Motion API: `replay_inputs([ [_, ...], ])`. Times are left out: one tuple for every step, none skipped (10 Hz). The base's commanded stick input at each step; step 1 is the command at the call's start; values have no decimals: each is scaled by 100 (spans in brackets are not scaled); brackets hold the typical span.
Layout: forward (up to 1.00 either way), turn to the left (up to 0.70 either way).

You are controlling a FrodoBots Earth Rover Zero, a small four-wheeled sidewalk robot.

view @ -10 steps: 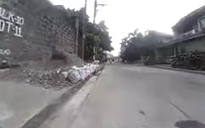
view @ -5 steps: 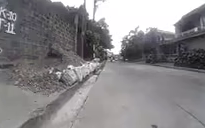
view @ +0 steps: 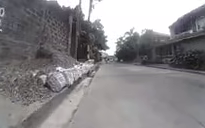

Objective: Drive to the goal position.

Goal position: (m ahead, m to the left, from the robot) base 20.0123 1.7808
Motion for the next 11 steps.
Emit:
replay_inputs([
  [70, 0],
  [70, 0],
  [70, 0],
  [70, 0],
  [70, 0],
  [70, 0],
  [70, 0],
  [70, 0],
  [70, 0],
  [70, 0],
  [70, -6],
])
